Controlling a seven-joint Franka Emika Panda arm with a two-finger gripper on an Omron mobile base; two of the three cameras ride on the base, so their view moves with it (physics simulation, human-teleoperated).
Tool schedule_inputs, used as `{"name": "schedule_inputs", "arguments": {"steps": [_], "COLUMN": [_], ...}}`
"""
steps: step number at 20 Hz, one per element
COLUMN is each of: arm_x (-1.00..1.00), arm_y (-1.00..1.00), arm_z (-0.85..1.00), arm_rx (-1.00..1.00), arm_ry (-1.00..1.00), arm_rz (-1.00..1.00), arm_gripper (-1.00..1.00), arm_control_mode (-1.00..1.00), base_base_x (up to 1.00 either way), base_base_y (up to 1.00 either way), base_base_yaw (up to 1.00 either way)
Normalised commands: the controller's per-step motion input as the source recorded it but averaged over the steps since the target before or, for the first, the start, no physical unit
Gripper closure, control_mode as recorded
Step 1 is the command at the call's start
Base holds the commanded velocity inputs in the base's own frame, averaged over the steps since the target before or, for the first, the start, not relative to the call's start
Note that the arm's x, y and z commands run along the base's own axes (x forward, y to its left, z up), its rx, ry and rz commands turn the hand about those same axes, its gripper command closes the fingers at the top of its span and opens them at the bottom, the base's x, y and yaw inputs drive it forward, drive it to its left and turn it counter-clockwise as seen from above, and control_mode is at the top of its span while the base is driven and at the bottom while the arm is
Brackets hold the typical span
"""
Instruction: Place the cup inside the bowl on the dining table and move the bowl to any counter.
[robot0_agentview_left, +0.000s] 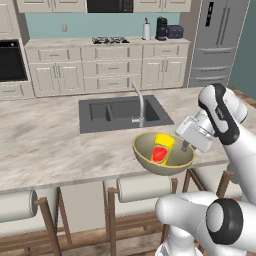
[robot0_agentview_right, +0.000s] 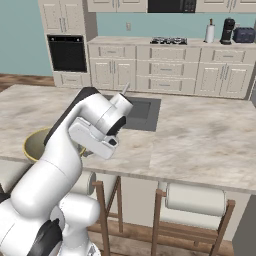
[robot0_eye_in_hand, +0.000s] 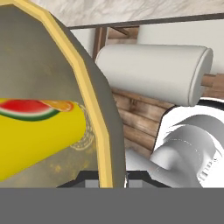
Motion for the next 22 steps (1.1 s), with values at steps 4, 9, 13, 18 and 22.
{"name": "schedule_inputs", "arguments": {"steps": [4, 9, 13, 18, 22], "arm_x": [0.0, 0.0, 0.0, 0.0, 0.0], "arm_y": [0.0, 0.0, 0.0, 0.0, 0.0], "arm_z": [0.0, 0.0, 0.0, 0.0, 0.0], "arm_rx": [0.0, 0.0, 0.0, 0.0, 0.0], "arm_ry": [0.0, 0.0, 0.0, 0.0, 0.0], "arm_rz": [0.0, 0.0, 0.0, 0.0, 0.0], "arm_gripper": [1.0, 1.0, 1.0, 1.0, 1.0], "arm_control_mode": [-1.0, -1.0, -1.0, 1.0, 1.0], "base_base_x": [0.0, 0.0, 0.0, 0.0, 0.0], "base_base_y": [0.0, 0.0, 0.0, 0.0, 0.18], "base_base_yaw": [0.0, 0.0, 0.0, 0.0, 0.0]}}
